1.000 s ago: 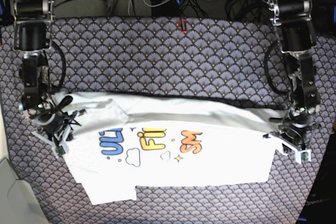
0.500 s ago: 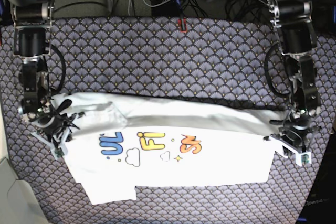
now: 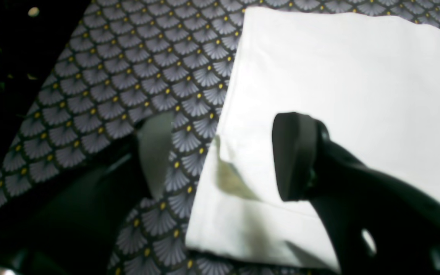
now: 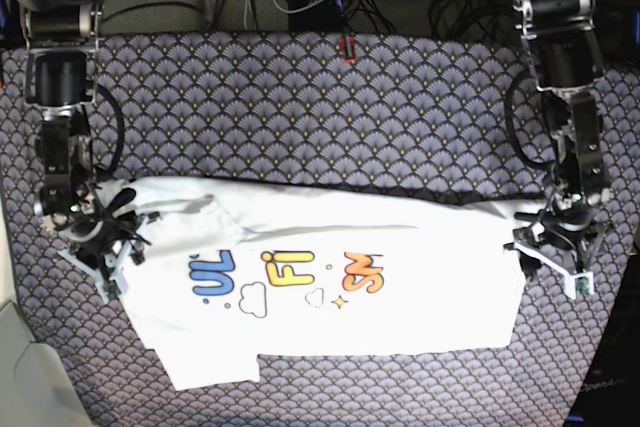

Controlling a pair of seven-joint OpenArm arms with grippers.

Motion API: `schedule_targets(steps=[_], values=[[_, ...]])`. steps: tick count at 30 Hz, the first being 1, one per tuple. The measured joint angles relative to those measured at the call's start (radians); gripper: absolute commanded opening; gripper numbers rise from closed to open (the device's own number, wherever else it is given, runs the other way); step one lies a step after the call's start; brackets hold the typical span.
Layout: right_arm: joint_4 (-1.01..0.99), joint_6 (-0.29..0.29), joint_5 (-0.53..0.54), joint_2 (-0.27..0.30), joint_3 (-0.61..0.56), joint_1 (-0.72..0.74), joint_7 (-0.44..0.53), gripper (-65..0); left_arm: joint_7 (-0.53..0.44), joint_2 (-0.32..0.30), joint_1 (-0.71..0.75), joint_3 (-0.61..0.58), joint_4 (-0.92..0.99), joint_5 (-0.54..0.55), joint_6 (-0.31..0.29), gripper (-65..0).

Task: Fold the T-shirt properly
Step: 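Open both grippers and release the folded edge, then regrasp the folded edge with both grippers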

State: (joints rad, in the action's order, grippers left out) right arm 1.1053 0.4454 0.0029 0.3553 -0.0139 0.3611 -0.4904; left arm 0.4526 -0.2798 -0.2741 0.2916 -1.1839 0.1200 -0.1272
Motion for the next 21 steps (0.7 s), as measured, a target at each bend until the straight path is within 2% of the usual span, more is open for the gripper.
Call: schedule_targets(steps=[7,15,21], values=[[0.148,-0.002,-0.008,0.029,0.005,-0.113,-0.008,-39.4,-0.006,0.0,0.063,0.002,-0.007,0.003,0.0,-24.1],[0.298,0.0,-0.003,0.024,0.087,-0.23,-0.002,-39.4,-0.006,0.003,0.175,0.004,-0.114,0.007,0.0,-24.1],[0.349,-0.001,0.001,0.024,0.136,-0.305,0.0,-39.4,-0.007,0.016,0.19,0.025,-0.109,0.012,-0.001,-24.1]])
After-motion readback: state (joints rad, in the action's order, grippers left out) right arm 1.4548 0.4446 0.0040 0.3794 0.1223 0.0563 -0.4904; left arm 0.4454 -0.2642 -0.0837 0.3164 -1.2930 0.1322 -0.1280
